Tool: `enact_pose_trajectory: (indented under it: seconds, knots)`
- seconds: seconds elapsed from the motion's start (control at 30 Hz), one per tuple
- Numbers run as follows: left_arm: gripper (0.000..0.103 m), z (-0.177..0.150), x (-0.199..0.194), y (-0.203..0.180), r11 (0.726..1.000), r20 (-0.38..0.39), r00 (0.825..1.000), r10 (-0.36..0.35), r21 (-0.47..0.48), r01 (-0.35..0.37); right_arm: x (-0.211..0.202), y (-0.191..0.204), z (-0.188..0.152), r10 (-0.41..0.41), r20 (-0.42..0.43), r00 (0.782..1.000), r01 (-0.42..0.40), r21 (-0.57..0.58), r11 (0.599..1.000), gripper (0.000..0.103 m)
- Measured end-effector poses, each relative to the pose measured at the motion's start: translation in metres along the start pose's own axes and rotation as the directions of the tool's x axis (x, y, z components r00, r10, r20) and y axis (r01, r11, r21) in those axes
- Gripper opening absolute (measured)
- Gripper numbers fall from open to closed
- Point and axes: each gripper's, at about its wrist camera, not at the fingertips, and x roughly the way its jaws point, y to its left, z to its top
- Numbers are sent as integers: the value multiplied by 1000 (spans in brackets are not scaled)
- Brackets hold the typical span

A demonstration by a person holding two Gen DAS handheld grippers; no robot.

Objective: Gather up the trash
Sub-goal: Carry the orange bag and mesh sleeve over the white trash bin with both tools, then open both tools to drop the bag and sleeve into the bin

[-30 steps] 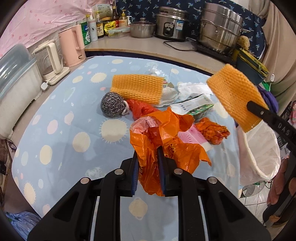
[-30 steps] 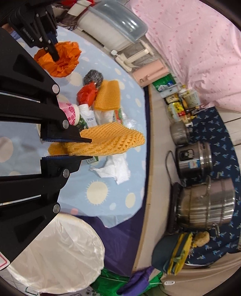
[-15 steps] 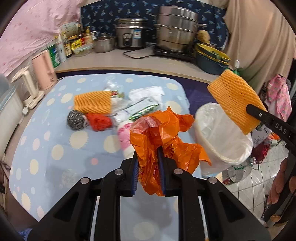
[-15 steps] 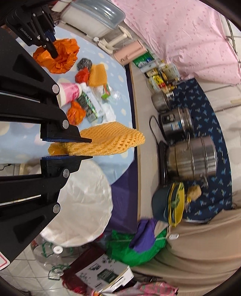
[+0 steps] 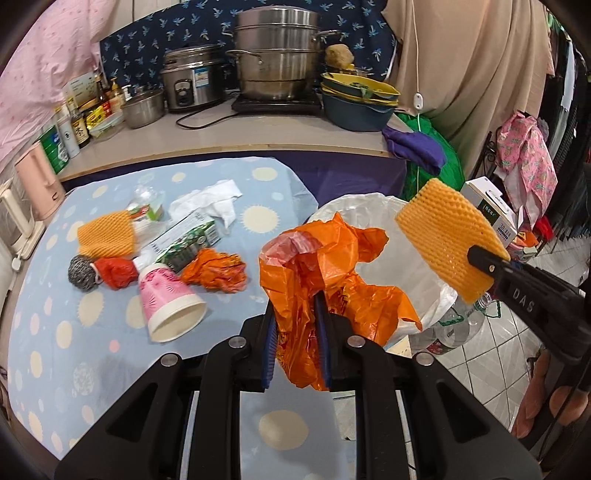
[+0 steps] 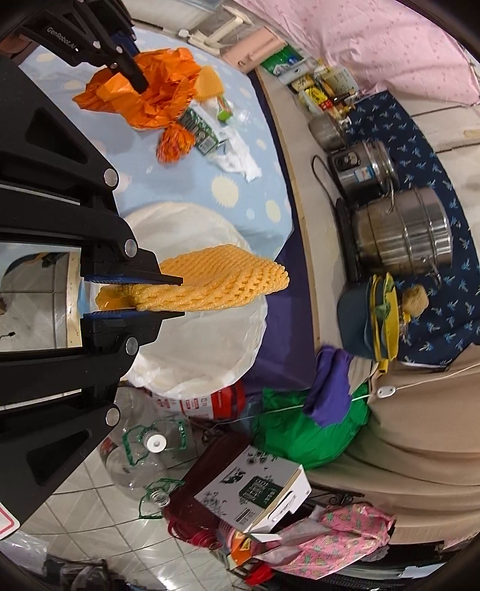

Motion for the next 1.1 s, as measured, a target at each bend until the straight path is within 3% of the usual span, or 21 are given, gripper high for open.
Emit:
enact_pose_trajectory:
  seconds: [0.43, 0.73, 0.8, 0.87, 0.9, 1.1]
  knots:
    - [18, 23, 53, -37, 999, -31, 999, -28, 33, 29, 51, -20, -4, -34, -99, 994, 37, 24, 999, 11]
    - [20, 34, 88, -49, 999, -66, 997, -37, 30, 39, 69, -17, 8, -58, -85, 995, 61, 25, 998, 13]
    - [23, 36, 93, -52, 998, -65, 997, -47, 27, 49, 71, -17, 12, -61, -74, 995, 64, 33, 997, 19]
    - [40, 39, 95, -52, 999, -62, 997, -37, 20, 39, 69, -17, 15, -65, -51, 997, 67, 46, 997, 42]
    - [44, 40, 95, -52, 999, -55, 998, -28, 16, 29, 65, -16, 17, -73, -30, 997, 74, 50, 996, 48]
    - [48, 44, 93, -49, 1000, -48, 999, -18, 1, 18, 50, -14, 25, -95, 22, 995, 94, 36, 995, 56]
